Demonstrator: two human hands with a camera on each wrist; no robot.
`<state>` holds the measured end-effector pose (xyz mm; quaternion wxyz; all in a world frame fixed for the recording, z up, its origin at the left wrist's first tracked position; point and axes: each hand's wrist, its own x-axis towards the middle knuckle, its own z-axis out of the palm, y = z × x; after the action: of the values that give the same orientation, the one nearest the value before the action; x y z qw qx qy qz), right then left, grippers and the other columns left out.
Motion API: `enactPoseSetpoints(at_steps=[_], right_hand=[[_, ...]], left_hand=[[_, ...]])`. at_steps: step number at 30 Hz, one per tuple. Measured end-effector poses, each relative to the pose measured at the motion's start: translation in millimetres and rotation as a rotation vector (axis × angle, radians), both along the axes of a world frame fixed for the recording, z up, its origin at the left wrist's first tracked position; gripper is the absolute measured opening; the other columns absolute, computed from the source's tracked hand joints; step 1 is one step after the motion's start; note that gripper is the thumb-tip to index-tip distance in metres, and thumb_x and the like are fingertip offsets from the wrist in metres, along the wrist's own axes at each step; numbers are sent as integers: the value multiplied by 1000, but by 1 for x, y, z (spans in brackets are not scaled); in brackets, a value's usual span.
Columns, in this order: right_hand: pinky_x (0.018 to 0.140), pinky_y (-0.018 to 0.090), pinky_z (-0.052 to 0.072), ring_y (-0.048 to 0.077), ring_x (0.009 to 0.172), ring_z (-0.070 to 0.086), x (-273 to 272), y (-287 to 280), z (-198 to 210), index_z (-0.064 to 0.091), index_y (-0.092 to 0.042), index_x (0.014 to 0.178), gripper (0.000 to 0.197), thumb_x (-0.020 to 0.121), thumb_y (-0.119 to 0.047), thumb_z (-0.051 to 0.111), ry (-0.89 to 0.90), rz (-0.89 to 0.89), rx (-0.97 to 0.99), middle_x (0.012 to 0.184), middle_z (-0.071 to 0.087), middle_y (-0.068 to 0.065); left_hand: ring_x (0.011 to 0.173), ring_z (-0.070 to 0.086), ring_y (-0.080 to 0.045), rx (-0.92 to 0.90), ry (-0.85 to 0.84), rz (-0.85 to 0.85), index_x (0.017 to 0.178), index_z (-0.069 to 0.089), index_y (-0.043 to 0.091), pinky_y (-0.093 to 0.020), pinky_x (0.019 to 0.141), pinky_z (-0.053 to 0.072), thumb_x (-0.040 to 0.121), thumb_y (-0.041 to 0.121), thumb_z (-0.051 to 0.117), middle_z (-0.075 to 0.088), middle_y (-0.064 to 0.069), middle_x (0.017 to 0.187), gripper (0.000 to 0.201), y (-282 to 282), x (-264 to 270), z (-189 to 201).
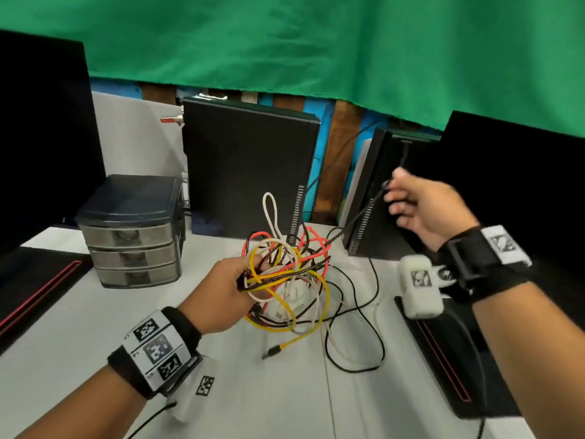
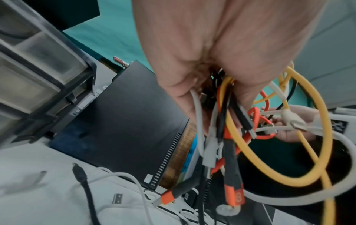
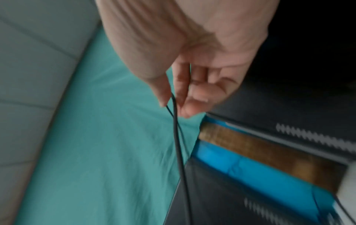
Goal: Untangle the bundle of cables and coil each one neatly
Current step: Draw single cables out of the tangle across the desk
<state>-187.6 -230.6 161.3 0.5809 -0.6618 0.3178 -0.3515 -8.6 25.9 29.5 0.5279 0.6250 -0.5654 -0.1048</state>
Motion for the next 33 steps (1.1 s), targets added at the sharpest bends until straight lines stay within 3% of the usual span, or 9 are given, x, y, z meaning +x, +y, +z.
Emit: enactPoseSetpoints(at_steps=[8,10,14,17,21,23,27,30,33], right_hand=[[45,19,38,10,55,52,20,76,-61,73,-13,82,10,89,-20,72,129,228,-72,66,62,-1],[45,18,40,9,56,52,21,78,-62,74,-16,88,5,91,-13,70,147,181,-190,65,61,-1],[62,20,47,7,66,54,15,74,-58,73,-32,96,33,100,-6,53,385,342,-472,80,66,5],[68,19,50,2,68,59,10,72,-55,74,-30,96,24,98,-12,58,468,356,-713,72,65,-10],[59,11,39,3,61,58,-1,70,-44,74,-26,91,9,94,-26,66,508,336,-1028,60,59,-14],[60,20,46,5,60,58,-5,64,-39,72,-27,90,10,95,-30,64,481,280,-1079,63,62,-11],[67,37,57,20,71,65,-7,16,-32,69,-24,90,13,94,-34,61,420,-178,-1023,72,67,-4],[81,41,54,38,92,66,-16,-23,-21,70,-20,96,17,94,-33,60,545,-557,-769,91,71,13],[82,39,54,35,94,65,-13,-22,-22,68,-24,105,16,92,-31,63,772,-444,-733,97,71,10]], left_hand=[[92,68,-1,-32,54,-14,94,71,52,-15,84,49,85,4,75,72,21,93,49,0,-13,6],[87,67,0,-46,76,-31,90,71,51,-13,81,48,86,2,74,72,22,89,50,1,-13,8],[77,67,-1,-39,124,-12,84,73,34,-13,74,48,86,-3,72,72,16,81,37,3,-2,10],[76,66,-7,-33,146,-39,84,71,17,-19,75,51,85,5,74,71,3,80,13,7,3,17],[75,66,-8,65,199,-85,80,70,25,-25,74,55,81,6,79,70,-3,77,21,18,16,21],[83,69,-15,110,284,-102,92,73,15,-35,79,60,77,12,84,74,-11,88,19,22,21,23],[79,73,-4,152,488,-173,95,74,20,-17,69,55,70,5,75,78,7,86,29,22,11,31],[78,74,-8,153,525,-246,97,74,20,-18,68,56,52,39,92,78,2,88,52,24,7,33],[88,73,-10,129,457,-209,95,77,38,-21,77,56,59,41,94,78,2,95,39,22,10,30]])
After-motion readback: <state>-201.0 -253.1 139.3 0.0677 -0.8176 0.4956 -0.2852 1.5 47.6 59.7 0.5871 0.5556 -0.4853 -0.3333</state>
